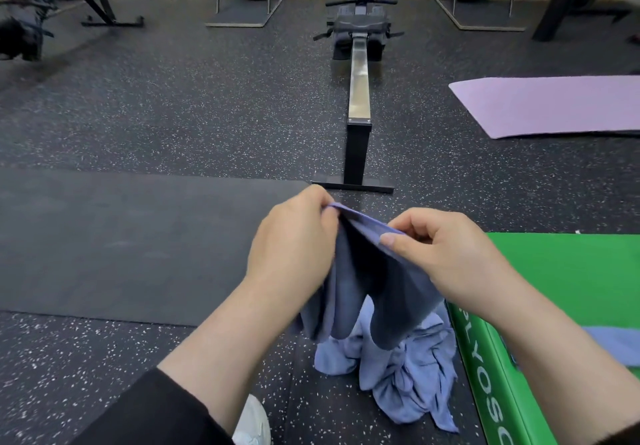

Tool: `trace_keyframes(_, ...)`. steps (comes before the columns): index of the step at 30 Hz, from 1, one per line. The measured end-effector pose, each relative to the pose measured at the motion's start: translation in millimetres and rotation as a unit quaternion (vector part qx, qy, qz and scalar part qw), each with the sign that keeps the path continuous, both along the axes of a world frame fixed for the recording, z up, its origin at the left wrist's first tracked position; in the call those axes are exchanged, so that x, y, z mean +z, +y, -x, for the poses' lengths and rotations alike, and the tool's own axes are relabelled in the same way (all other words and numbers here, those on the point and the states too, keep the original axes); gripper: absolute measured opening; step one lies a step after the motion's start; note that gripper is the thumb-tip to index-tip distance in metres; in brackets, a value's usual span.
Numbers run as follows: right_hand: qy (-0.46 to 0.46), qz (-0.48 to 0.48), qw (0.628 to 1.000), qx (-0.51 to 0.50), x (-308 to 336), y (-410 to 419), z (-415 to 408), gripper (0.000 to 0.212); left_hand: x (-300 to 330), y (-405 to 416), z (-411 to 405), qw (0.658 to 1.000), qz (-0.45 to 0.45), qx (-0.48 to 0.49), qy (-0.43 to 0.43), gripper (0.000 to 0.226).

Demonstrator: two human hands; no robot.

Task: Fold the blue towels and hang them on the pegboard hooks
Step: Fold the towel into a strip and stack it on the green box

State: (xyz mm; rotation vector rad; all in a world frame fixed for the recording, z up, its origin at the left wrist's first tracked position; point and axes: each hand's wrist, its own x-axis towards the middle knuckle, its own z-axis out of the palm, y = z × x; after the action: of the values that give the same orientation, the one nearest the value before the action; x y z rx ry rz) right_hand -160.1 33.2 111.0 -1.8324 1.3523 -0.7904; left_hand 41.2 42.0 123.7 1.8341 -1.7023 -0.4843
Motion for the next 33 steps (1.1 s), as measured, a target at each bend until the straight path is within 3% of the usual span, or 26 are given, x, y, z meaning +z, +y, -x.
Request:
trace_keyframes(2, 0.008, 0.011, 1.0, -0.004, -2.3, -0.6, 1.0, 0.012, 0.1, -2.4, -5.3, 1.0, 0.002, 0.018, 0.018, 0.009)
trace_keyframes(6, 0.019, 0.031, 0.999, 0.014, -3.5, 0.6, -2.4, 0.01, 2.8, 6.7, 6.9, 0.994, -0.024, -0.104, -0.008, 0.026)
trace_keyframes(8, 0.028, 0.036, 0.999, 0.021, -3.7, 1.5, -4.2, 0.01, 1.0, 10.1, 13.8, 0.99, -0.038, -0.131, -0.035, 0.015)
trace_keyframes(15, 0.008, 0.003, 1.0, -0.002, 1.7, 1.6, 0.3, 0.01, -0.5, 3.1, 6.2, 0.999, -0.006, -0.043, -0.02, 0.017)
trace_keyframes(22, 0.146, -0.029, 0.989, 0.004, 5.9, 2.4, 11.3, 0.04, -2.3, -4.4, -9.2, 0.999, 0.004, 0.037, 0.022, 0.02)
trace_keyframes(26, 0.083, -0.001, 0.996, -0.044, 9.9, 5.0, 6.8, 0.05, -3.0, -4.1, -4.5, 0.99, -0.052, 0.013, 0.131, 0.011)
trace_keyframes(30, 0.032, -0.032, 0.996, -0.081, 4.2, 4.8, 3.7, 0.052, 0.0, -1.9, -2.9, 0.957, -0.097, 0.0, 0.272, 0.032)
trace_keyframes(33, 0.021, -0.068, 0.995, -0.065, -3.9, 3.3, 7.9, 0.052, 1.1, 1.9, -0.8, 0.952, -0.125, 0.009, 0.281, 0.029)
